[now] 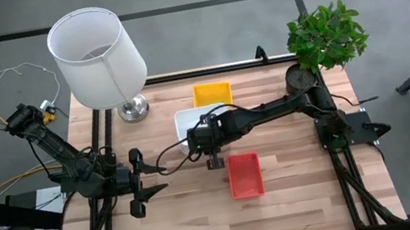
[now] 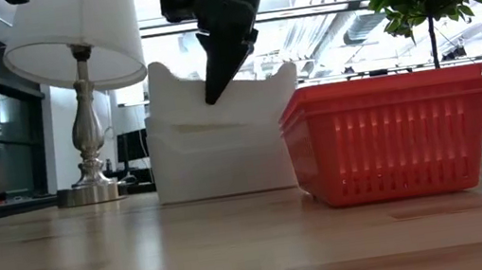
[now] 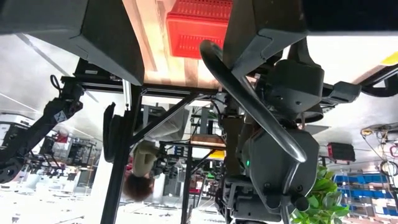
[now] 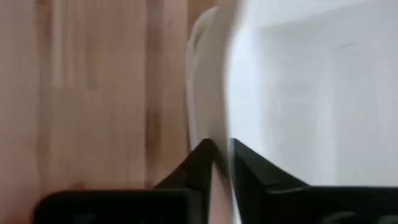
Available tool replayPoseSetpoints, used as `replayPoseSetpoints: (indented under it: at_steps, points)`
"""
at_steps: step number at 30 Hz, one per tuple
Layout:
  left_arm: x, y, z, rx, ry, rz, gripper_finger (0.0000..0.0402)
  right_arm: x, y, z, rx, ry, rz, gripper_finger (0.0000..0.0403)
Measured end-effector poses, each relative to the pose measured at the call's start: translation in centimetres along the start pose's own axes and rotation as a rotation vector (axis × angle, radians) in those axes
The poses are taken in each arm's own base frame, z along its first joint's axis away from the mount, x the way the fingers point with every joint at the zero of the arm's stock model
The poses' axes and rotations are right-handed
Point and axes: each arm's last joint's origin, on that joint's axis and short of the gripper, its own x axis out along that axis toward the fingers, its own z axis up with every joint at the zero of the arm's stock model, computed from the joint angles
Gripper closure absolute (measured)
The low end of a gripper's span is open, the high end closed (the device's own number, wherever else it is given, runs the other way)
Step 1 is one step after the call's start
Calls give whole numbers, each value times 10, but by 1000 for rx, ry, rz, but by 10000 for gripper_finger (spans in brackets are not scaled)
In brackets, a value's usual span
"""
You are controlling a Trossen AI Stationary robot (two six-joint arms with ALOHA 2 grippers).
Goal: Stack baskets by color
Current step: Stack the bottom white bin on the top white bin, then return to Home Position
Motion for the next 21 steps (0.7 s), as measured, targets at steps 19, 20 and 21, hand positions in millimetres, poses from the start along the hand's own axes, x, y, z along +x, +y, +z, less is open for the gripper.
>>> replayPoseSetpoints:
  at_steps: [19,20,21]
  points:
    - [0,1,-2,17,13,24,197,-54,0,-15,-13,33,-82,189]
    - [0,1,-2,17,13,25,197,-56,4,-17,-23,34,-83,191]
    - [0,1,-2,17,14,25,197,-56,7,-21,-32,34,-87,194]
